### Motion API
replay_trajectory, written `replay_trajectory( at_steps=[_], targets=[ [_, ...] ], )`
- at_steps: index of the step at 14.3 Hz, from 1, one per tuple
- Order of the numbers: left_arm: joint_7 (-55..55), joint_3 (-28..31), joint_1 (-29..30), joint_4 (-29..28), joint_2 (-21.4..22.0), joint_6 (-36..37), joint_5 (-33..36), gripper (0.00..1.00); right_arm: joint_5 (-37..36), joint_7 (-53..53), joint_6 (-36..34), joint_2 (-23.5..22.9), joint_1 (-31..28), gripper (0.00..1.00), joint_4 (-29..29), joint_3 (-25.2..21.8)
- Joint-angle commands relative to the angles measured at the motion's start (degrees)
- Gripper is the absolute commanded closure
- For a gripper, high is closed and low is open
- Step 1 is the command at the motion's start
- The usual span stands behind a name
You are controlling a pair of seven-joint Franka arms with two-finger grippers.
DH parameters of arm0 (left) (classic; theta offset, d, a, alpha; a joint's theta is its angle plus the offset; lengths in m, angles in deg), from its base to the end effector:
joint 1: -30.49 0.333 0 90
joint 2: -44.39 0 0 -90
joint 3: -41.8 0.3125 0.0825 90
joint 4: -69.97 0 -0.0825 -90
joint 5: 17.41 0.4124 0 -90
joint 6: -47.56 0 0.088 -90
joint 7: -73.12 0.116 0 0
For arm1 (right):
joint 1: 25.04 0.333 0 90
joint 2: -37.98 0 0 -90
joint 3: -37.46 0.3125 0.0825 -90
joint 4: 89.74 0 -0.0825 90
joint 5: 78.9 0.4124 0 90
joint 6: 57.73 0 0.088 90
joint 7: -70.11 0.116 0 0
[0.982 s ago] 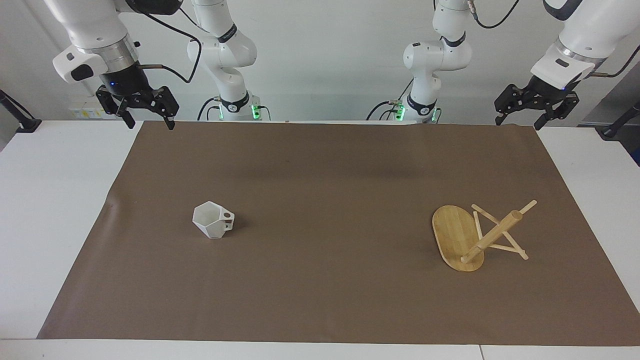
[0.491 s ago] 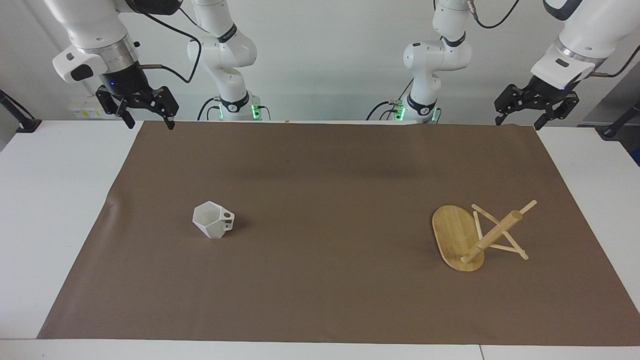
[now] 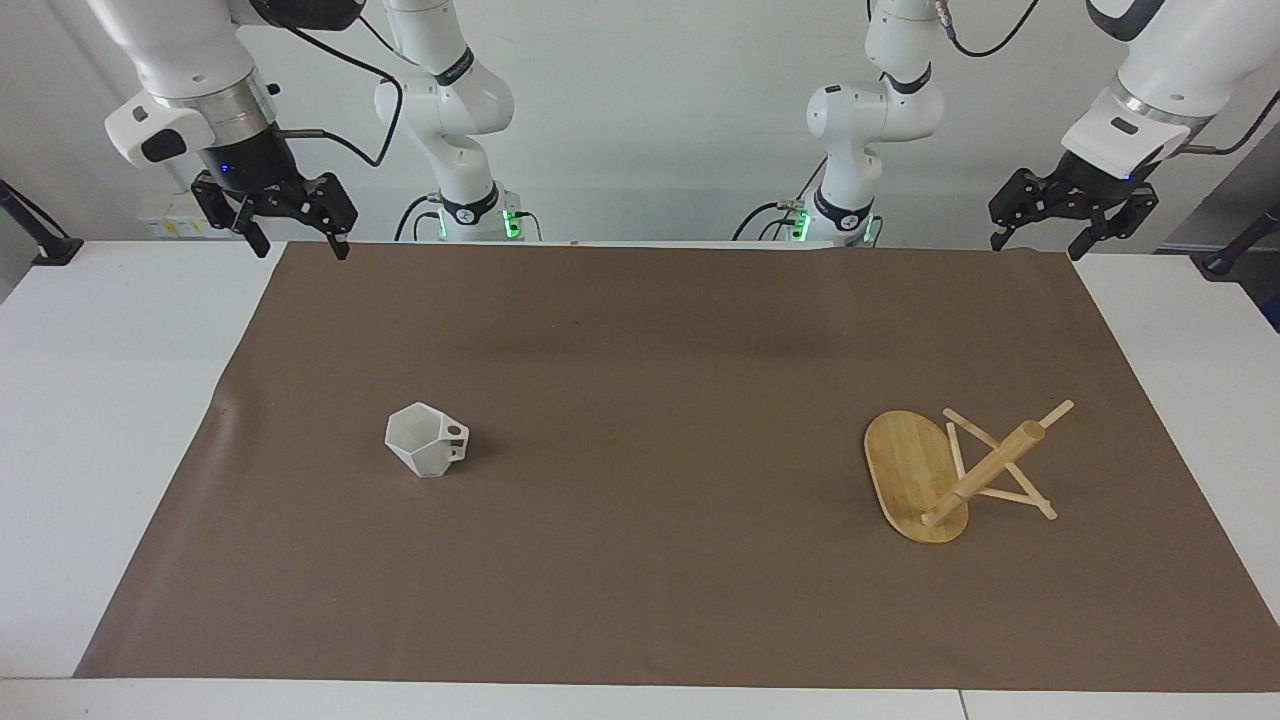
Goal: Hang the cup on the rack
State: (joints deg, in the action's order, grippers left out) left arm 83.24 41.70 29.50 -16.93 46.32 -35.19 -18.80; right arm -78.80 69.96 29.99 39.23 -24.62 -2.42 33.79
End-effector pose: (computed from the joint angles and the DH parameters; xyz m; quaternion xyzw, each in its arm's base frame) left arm 0.5588 -0.0137 0.6472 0.9948 -0.0989 -0.0184 0.0135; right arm 0.5718 -0.0327 0.6444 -0.9995 0.0270 -0.0144 0.0011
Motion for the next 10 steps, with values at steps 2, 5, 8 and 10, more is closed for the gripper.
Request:
replay_trajectory(
  at_steps=[2,5,8,10],
  targets=[
    [0.7,0.0,0.5,-0.9,0.8,-0.1,-0.5,0.00,1.0,-1.0,-0.4,0.9,-0.6,0.00,1.0,-0.3],
    [0.7,0.0,0.5,-0.9,0.8,0.0,-0.5,0.00,1.0,-1.0,-0.9,1.2,-0.6,0.00,1.3,-0.3],
    [0.7,0.0,0.5,-0.9,0.8,0.0,-0.5,0.00,1.0,-0.9,-0.9,1.3,-0.6,0.00,1.3,-0.3],
    [0.7,0.0,0.5,-0.9,0.8,0.0,-0.5,0.00,1.0,-0.9,-0.8,1.2,-0.6,0.00,1.3,-0.3]
  ],
)
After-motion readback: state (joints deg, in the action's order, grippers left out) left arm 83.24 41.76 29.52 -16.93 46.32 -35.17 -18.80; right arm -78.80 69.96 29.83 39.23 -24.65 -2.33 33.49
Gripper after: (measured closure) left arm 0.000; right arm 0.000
